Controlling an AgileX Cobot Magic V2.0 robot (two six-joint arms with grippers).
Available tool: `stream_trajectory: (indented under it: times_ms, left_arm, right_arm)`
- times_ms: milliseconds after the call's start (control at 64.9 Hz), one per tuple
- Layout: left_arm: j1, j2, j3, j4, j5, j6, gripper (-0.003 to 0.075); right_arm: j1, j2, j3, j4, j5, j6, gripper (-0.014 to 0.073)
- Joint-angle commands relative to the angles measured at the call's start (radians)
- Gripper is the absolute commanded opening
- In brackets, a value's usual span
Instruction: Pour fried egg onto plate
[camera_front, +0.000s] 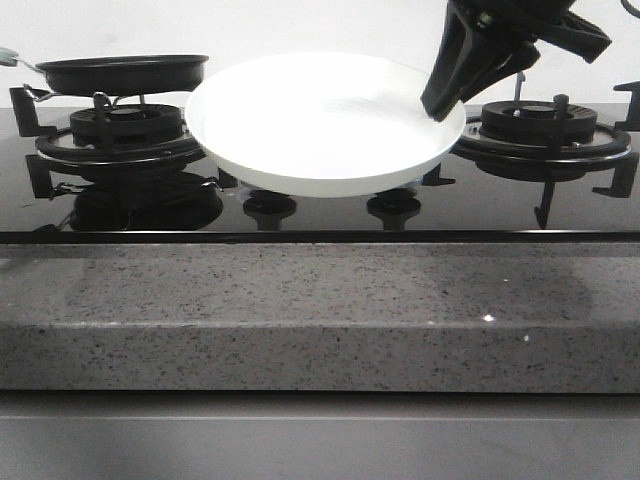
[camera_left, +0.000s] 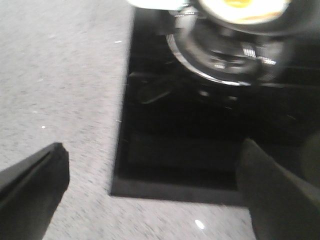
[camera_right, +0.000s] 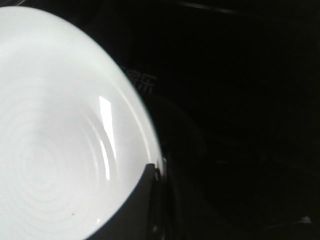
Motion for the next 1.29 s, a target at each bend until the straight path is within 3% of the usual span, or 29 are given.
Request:
stream_trajectory:
  times_ms: [0,154,277,539,678,986,1278]
  left_arm:
    - [0.080,0.076,-0.092,-0.130,-0.016,0.087,0.0661]
    - [0.224,0.207,-0.155,-0.531,0.039,0.307,0.0661]
    - [0.296,0.319,-0.200,-0.765,0.089,0.363,0.0661]
    - [0.315,0.518,-0.221,-1.171,0.120,0.410,0.0657]
    - [0.315,0.601,-0.221,-1.347,0.133,0.446,0.0609]
    - [0.315,0.733,-0.274,-1.450,0.219,0.471,0.0465]
    - [0.293,0.759,-0.316,-1.450,0.197,0.471,0.0441]
  right_arm:
    - [-0.001,-0.046,-0.022,0.031,-0.033,-0.009,-0.0068]
    - [-0.001,-0.046,-0.022,0.031,-0.033,-0.009,-0.0068]
    - [-0.001,-0.046,-0.022,0.031,-0.033,-0.009,-0.0068]
    - [-0.001,-0.046,-0.022,0.031,-0.033,-0.009,-0.0068]
    - [-0.001,-0.046,-0.022,0.031,-0.033,-0.009,-0.0068]
    - [-0.001,-0.046,-0.022,0.031,-0.033,-0.009,-0.0068]
    - [-0.001,-0.046,-0.022,0.031,-0.033,-0.009,-0.0068]
